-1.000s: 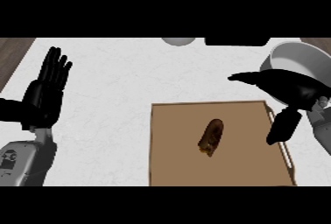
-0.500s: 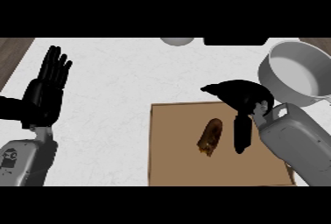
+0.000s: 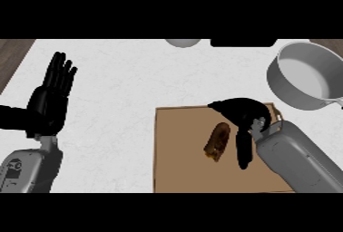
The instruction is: Pick the sweet potato from the tray and place it in the pot
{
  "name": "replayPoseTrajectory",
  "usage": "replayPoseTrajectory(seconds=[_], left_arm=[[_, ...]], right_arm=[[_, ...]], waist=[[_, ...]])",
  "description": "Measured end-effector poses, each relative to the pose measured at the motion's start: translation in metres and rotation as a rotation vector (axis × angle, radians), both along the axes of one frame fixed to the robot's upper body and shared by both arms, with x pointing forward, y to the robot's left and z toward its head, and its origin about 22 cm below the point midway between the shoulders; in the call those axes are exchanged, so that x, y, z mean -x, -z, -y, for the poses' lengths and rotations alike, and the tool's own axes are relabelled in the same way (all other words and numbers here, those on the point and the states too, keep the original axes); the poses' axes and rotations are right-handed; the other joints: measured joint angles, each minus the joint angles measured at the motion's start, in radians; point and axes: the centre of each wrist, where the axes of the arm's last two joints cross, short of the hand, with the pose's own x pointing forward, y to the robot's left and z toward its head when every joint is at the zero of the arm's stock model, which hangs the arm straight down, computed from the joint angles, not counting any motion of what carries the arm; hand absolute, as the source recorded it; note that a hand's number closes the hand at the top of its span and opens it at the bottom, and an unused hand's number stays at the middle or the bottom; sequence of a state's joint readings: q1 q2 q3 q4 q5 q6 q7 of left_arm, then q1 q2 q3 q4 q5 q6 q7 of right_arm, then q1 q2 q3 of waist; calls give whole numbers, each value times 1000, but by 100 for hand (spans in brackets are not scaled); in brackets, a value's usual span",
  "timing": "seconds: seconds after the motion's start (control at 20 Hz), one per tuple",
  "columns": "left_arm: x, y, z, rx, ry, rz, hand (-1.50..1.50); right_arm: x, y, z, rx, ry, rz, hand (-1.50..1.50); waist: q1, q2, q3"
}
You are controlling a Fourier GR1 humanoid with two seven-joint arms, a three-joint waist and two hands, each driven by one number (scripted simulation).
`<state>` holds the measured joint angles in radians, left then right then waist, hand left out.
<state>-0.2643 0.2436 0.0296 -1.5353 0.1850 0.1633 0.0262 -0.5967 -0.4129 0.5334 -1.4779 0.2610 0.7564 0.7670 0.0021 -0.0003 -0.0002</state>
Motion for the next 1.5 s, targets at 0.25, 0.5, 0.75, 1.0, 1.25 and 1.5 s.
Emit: replayPoseTrajectory(seconds=[0.25, 0.5, 0.75, 1.0, 1.25, 1.5], left_arm=[[-2, -6, -2, -4, 1, 0, 0], [-1, -1, -3, 0, 0, -3, 0], [0, -1, -2, 0, 4, -1, 0], [-1, -4, -6, 1, -4, 6, 0], [0, -7, -3, 3, 4, -1, 0], [0, -2, -4, -2, 1, 1, 0]], right_arm=[[0, 8, -9, -12, -24, 17, -150], [11, 15, -18, -8, -32, 39, -150], [6, 31, -14, 67, -11, 45, -150], [5, 56, -14, 82, 2, 39, -150], [3, 78, -10, 86, -6, 33, -150], [5, 90, -15, 59, -18, 30, -150]], waist=[[1, 0, 0], [-1, 0, 0], [1, 1, 0], [2, 1, 0], [2, 1, 0], [-1, -5, -3]])
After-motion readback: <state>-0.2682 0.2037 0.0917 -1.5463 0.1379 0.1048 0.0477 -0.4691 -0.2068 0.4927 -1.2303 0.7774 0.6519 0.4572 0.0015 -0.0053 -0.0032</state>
